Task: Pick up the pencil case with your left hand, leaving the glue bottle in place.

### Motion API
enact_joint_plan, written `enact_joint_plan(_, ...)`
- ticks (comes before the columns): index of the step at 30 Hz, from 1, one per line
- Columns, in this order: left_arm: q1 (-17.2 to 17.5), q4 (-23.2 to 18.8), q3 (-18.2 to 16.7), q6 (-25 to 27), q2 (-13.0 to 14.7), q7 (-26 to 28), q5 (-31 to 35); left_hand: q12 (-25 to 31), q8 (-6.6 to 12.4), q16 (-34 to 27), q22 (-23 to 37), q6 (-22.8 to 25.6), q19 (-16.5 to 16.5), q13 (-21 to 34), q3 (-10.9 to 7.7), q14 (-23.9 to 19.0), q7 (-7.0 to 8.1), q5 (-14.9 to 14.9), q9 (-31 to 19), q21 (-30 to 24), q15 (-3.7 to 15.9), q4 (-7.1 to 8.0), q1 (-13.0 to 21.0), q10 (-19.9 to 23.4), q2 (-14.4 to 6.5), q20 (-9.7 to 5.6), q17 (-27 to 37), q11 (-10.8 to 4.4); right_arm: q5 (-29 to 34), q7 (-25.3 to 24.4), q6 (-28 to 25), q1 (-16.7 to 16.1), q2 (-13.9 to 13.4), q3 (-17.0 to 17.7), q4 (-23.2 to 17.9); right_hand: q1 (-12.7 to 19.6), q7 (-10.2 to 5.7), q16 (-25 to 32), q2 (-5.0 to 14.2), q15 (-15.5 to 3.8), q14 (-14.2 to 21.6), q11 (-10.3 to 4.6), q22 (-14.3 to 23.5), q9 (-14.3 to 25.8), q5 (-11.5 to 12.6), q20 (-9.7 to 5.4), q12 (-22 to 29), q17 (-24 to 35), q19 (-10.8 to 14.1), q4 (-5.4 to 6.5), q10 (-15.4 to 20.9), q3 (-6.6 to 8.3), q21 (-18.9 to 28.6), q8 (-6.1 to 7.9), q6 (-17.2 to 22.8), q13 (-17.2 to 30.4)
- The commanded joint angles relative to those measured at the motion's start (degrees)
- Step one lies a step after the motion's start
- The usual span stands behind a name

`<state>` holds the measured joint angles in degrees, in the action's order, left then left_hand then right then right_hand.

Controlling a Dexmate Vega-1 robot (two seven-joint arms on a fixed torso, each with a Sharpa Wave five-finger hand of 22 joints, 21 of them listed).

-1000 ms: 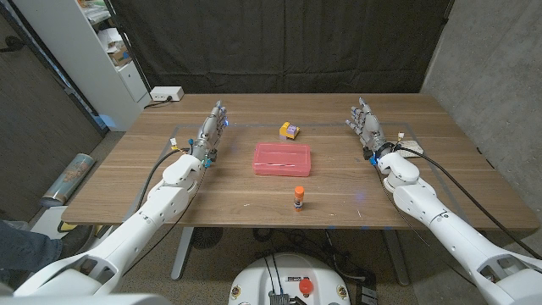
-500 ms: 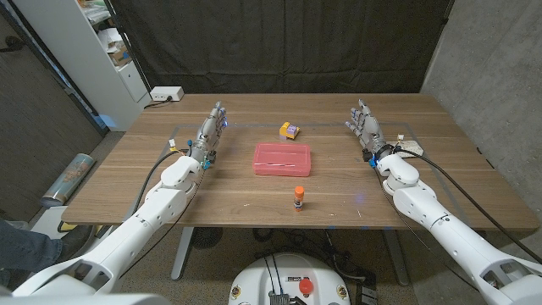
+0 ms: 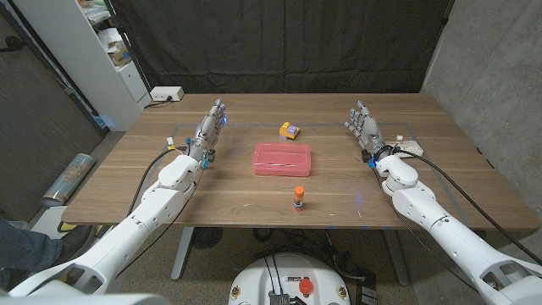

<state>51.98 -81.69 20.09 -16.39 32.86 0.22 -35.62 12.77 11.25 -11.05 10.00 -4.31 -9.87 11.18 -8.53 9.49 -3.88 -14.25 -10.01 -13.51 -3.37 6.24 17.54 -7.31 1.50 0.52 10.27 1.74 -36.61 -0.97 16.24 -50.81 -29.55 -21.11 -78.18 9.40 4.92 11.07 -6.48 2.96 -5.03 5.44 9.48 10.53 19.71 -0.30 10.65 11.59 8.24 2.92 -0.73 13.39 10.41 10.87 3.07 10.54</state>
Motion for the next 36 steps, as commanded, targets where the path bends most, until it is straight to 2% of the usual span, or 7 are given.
enact_joint_plan(1,-0.1,-1.6,0.6,-0.2,1.0,0.2,2.0,0.1,0.18,-0.3,0.1,0.5,-2.0,0.1,-0.12,-0.2,0.09,-0.5,-0.2,0.1,-0.05,-0.18,0.5,0.2,-0.3,0.61,0.1,0.1,0.1,-0.5,0.4,-0.3,0.0,0.2,-0.2,0.4,0.63,0.3,0.38,0.02,-0.4,0.67,0.2,0.2,0.4,0.28,0.5,0.2,-0.1,-0.17,0.0,-0.02,0.3,0.29,0.1,0.1)
enact_joint_plan(9,0.9,-4.5,0.9,0.0,2.2,3.8,6.0,0.2,0.2,-0.3,0.1,0.8,-2.1,0.1,-0.17,-0.5,0.1,-0.4,-0.2,0.4,-0.16,-0.36,0.8,0.6,-0.4,0.85,0.1,0.26,0.5,-1.2,0.5,-0.7,-0.4,0.5,-1.1,0.4,0.72,0.3,0.42,-0.02,-0.4,0.63,0.2,0.2,0.5,0.33,0.5,0.2,-0.1,-0.2,-0.1,-0.09,0.3,0.31,0.1,0.1)
enact_joint_plan(15,1.0,-5.3,1.3,-0.9,2.7,4.0,8.0,0.2,0.23,-0.3,0.2,1.0,-2.3,0.0,-0.2,-0.6,0.11,-0.4,-0.2,0.5,-0.21,-0.47,0.9,0.7,-0.5,0.94,0.1,0.16,1.7,-2.6,0.6,-0.9,-0.6,0.4,-1.5,0.4,0.68,0.4,0.45,0.0,-0.4,0.61,0.2,0.2,0.5,0.34,0.5,0.1,-0.2,-0.23,-0.1,-0.13,0.3,0.32,0.2,0.1)
enact_joint_plan(17,0.3,-3.6,1.6,-2.8,2.5,0.8,6.9,0.2,0.23,-0.3,0.2,1.1,-2.3,0.0,-0.2,-0.7,0.06,-0.4,-0.2,0.6,-0.21,-0.5,1.0,0.7,-0.5,0.97,0.1,0.15,2.0,-2.8,0.8,-0.9,-0.5,0.3,-1.5,0.4,0.71,0.4,0.46,0.02,-0.3,0.54,0.2,0.2,0.5,0.34,0.5,0.1,-0.2,-0.24,-0.1,-0.14,0.3,0.31,0.2,0.1)
enact_joint_plan(26,0.5,-4.3,2.1,-4.2,2.5,0.8,8.5,0.1,0.18,-0.2,0.2,1.3,-3.0,0.0,-0.3,-0.8,0.38,-0.4,-0.2,1.1,-0.01,-0.83,1.4,0.8,-0.8,1.05,0.1,-0.18,2.6,-3.6,1.2,-1.2,-0.4,0.3,-1.7,0.5,0.74,0.4,0.56,0.04,-0.4,0.69,0.2,0.2,0.6,0.36,0.5,0.1,-0.3,-0.31,0.0,-0.18,0.3,0.36,0.3,0.1)
enact_joint_plan(30,0.7,-2.5,1.9,-7.2,1.3,-3.6,4.7,0.1,0.21,-0.2,0.2,1.5,-3.0,0.0,-0.33,-0.9,0.37,-0.4,-0.2,1.1,0.03,-0.92,1.5,0.8,-0.8,1.06,0.1,-0.23,3.1,-4.3,1.4,-1.7,-0.4,0.3,-2.4,0.6,0.64,0.4,0.6,-0.14,-0.2,0.56,0.2,0.2,0.6,0.39,0.6,0.1,-0.3,-0.36,0.1,-0.21,0.3,0.38,0.4,0.1)
enact_joint_plan(36,0.8,-2.5,2.4,-8.5,1.4,-3.8,6.3,0.2,0.3,-0.2,0.2,1.9,-2.8,0.0,-0.41,-1.1,0.31,-0.4,-0.2,1.2,0.13,-1.13,1.8,1.1,-1.0,1.08,0.1,-0.49,3.3,-5.1,1.6,-2.3,-0.3,0.4,-3.1,0.7,0.22,0.5,0.64,-0.39,0.0,0.46,0.3,0.2,0.7,0.23,0.7,0.1,-0.3,-0.45,0.4,-0.26,0.3,0.56,0.9,0.1)
